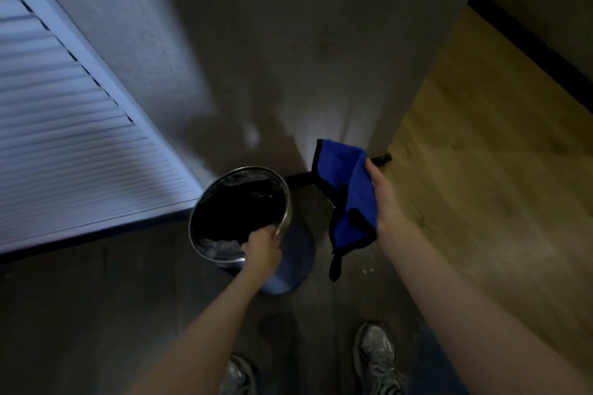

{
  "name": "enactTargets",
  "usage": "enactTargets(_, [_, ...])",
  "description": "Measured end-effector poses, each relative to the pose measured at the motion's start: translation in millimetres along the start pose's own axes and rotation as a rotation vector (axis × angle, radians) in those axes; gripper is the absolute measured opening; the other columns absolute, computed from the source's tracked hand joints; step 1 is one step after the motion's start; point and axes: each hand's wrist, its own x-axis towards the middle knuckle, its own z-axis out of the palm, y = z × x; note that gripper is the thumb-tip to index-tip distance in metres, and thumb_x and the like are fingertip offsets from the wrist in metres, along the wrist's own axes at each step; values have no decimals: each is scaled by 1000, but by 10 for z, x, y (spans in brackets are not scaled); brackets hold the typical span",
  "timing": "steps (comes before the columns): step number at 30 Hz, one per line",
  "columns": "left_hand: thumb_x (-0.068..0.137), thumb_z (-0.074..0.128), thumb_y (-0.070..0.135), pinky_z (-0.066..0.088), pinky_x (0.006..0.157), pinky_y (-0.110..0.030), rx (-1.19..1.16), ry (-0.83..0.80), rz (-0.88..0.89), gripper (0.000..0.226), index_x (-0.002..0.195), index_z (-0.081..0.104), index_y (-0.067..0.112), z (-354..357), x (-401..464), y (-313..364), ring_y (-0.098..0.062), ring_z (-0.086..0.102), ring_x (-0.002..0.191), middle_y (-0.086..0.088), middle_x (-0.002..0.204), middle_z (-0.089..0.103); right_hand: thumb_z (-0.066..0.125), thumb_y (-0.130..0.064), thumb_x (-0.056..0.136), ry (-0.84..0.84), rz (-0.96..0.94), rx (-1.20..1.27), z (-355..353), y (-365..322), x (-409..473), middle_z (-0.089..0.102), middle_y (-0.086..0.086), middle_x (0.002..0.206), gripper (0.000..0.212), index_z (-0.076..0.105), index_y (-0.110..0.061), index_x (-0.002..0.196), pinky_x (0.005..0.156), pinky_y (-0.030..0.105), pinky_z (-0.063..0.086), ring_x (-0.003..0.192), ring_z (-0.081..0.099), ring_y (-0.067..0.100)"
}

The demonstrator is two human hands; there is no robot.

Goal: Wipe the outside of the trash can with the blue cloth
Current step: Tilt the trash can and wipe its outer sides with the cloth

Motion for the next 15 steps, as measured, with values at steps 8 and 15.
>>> enactTargets(8, [84,56,-3,32,60,-27,-347,49,8,14,76,62,6,-535,260,-629,-17,45,68,-8,64,50,40,-40,95,10,-33,-7,10,145,309,72,1,58,33,60,-14,91,45,19,55,49,68,13])
enactTargets(15, [90,56,17,37,39,-14,-690,145,-199,24,66,57,12,-563,514,-914,-3,46,39,9,35,52,38,-42,95,73,-119,-31,-50,277,568,73,0,62,35,59,-15,93,46,19,55,51,68,12])
